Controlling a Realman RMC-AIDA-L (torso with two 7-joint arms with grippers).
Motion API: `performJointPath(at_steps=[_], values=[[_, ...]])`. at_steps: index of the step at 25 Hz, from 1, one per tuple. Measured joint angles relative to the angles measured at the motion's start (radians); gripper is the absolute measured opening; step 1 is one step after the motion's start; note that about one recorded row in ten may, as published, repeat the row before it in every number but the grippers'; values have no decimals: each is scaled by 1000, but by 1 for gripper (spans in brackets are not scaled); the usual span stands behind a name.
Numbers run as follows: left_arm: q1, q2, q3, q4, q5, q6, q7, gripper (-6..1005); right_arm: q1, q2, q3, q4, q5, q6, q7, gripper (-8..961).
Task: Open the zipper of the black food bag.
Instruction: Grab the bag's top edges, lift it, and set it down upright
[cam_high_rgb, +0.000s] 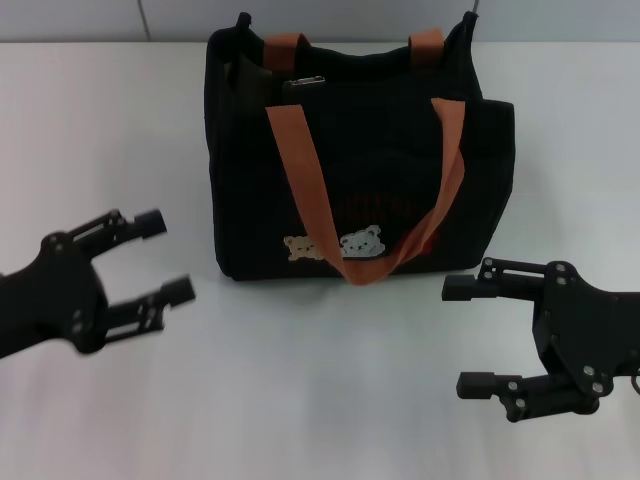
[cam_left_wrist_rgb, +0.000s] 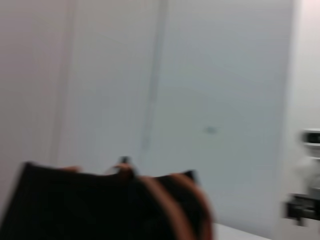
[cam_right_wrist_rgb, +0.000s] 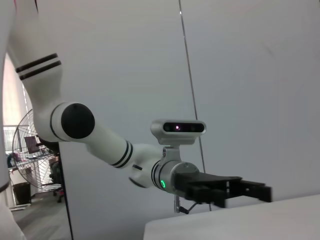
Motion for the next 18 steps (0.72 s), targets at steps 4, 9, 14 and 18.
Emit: performJointPath(at_steps=[4,9,14,18], values=[[-21,-34,-54,-29,-10,-112,11,842,-10,6,11,6,0,25,-3,803],[-100,-36,-83,-171,-46,-236,85,841,-23,10,12,6,0,28,-5,801],[-182,-40,-77,-272,-47,-325,161,812,-33,10,23,6,0,28,-6,798],[-209,-42,-80,-316,-47,-340,219,774,-46,10,44,5,0,28,-6,796]])
